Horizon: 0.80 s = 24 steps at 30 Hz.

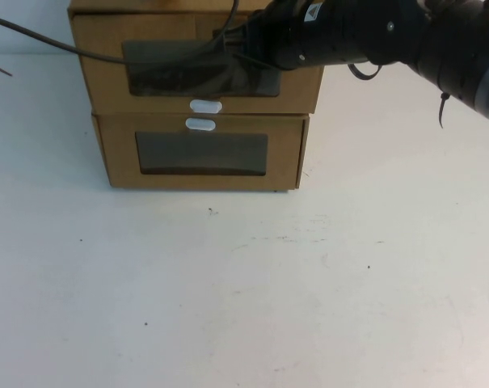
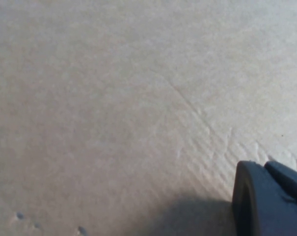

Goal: Close the shoe box
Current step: Close the shoe box with your right arm

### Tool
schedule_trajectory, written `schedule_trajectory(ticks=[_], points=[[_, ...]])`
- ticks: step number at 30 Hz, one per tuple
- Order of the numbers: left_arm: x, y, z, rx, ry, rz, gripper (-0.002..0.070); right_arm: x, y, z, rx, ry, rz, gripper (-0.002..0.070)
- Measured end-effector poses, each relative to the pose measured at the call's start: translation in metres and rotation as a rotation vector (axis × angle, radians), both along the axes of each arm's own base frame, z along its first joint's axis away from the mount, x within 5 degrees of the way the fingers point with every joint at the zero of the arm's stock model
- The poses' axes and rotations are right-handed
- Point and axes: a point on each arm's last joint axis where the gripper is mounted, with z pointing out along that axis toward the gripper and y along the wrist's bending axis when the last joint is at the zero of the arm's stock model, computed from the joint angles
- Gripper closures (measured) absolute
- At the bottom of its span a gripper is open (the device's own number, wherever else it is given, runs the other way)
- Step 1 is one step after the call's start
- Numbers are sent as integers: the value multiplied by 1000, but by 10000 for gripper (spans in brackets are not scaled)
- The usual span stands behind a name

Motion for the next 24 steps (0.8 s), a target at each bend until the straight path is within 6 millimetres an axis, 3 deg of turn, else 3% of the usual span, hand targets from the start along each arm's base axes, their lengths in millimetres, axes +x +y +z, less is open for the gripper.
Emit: schedule_trajectory(ticks=[18, 24], points=[[-1, 0, 1, -2, -1, -1, 677, 6, 2, -4, 19, -23, -12, 689], [-19, 5, 25, 14, -38, -12, 677, 3, 0, -3, 12, 9, -5, 689]])
